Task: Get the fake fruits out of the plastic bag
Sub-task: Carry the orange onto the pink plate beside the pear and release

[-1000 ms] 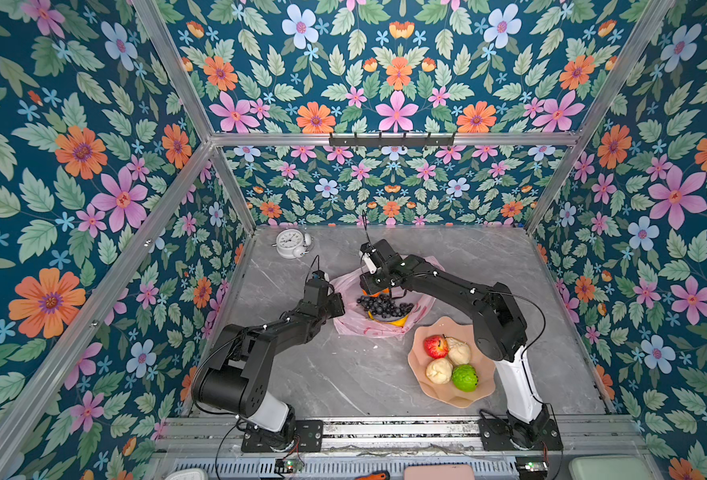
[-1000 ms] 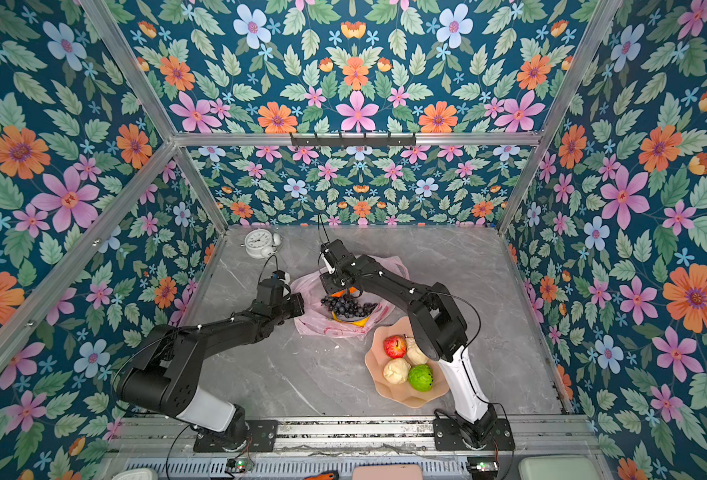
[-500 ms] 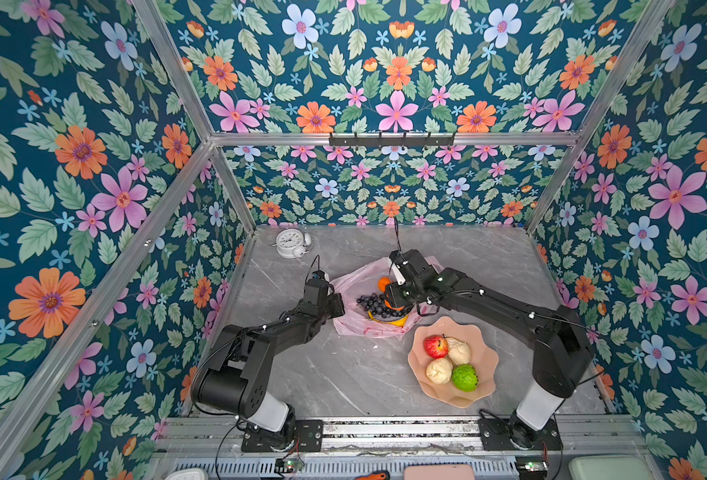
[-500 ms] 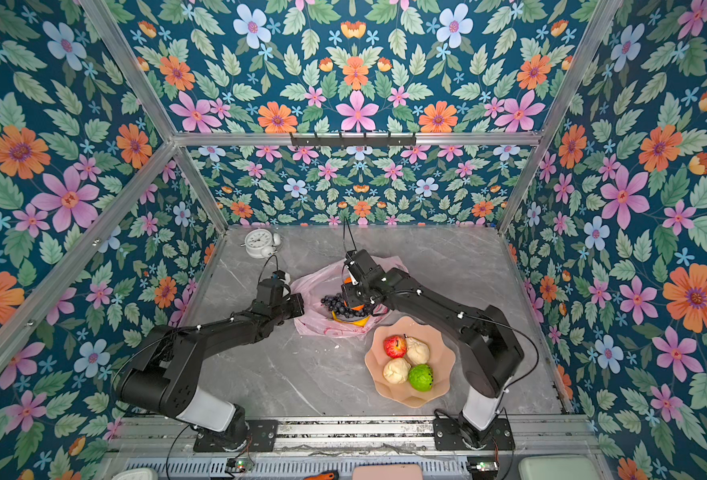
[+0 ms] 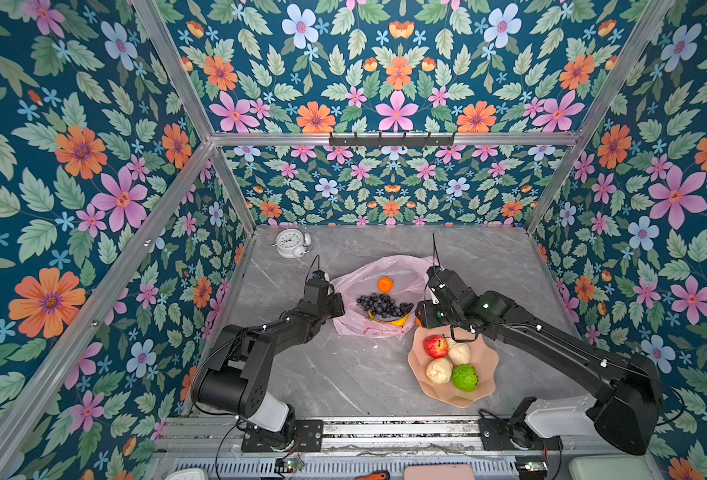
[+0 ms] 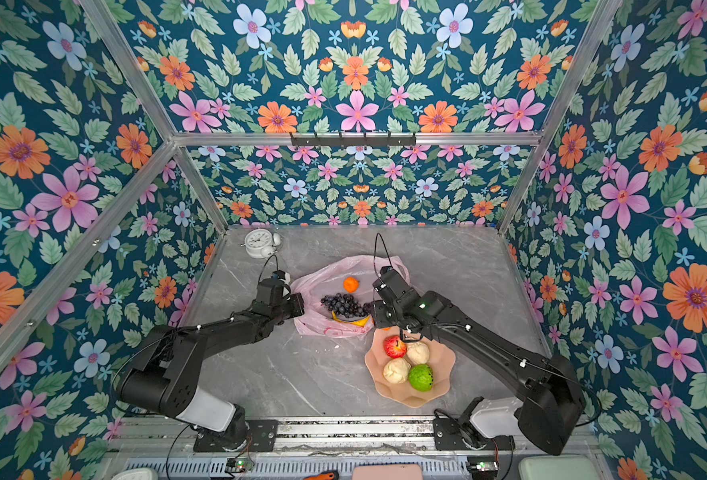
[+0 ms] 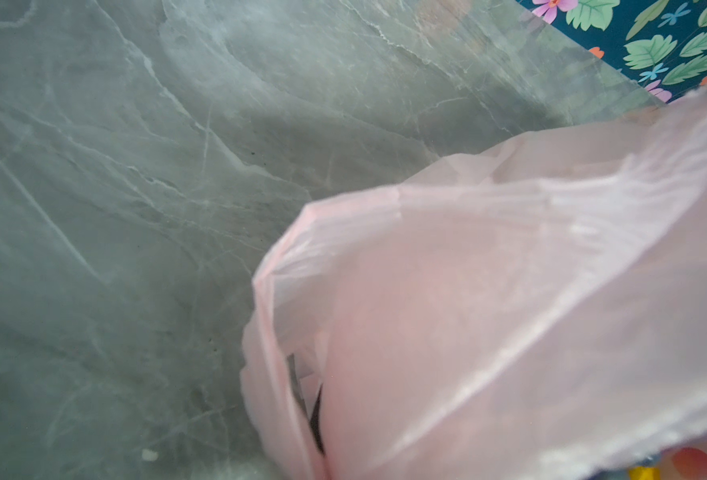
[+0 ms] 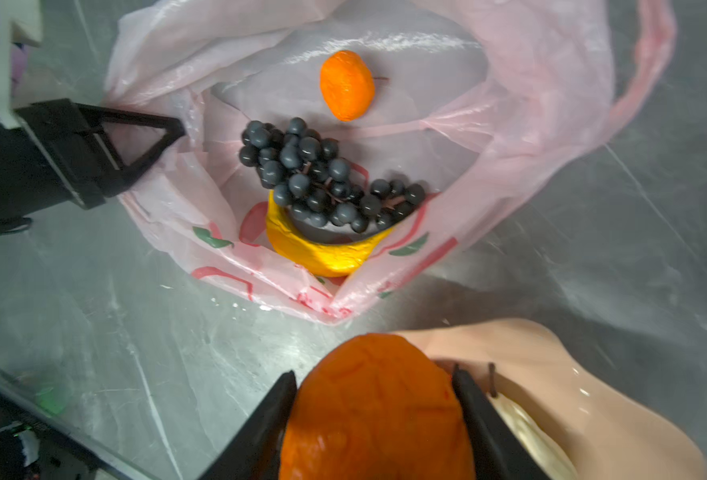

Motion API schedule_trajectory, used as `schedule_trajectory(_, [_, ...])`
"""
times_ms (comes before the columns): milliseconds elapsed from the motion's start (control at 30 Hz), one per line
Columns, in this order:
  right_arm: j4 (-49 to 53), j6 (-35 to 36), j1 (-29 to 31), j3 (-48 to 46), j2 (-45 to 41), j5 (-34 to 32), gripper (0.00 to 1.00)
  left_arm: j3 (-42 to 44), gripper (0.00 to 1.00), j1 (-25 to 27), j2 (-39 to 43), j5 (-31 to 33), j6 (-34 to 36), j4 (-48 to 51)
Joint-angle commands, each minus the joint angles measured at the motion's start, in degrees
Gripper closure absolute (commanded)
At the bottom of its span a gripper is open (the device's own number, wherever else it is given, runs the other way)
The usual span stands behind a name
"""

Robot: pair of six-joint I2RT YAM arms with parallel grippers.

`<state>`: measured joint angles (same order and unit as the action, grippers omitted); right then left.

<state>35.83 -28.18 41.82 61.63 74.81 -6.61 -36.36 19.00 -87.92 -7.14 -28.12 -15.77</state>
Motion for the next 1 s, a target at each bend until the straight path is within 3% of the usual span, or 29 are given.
schedule_trajectory(0, [5.46, -4.63, -2.46, -2.66, -3.56, -3.49, 0.48, -0.24, 0.98, 0.00, -0.22, 0.63, 0.52, -0.35])
schedule_trajectory(300, [7.34, -11.71, -10.42, -12.49, -13.87, -3.22, 0.48, -0.32, 0.98, 0.00, -0.17, 0.72, 0.61, -0.23])
schedule_trajectory(733, [11.50, -16.88, -11.94, -17.09, -16.27, -8.05, 0.49, -0.28, 0.98, 0.00, -0.05, 0.90, 0.70, -0.14])
schedule_trajectory(967, [13.06, -17.22, -11.85, -17.77, -15.74, -6.87, 0.49, -0.34, 0.98, 0.02, -0.23, 0.90, 0.70, -0.14])
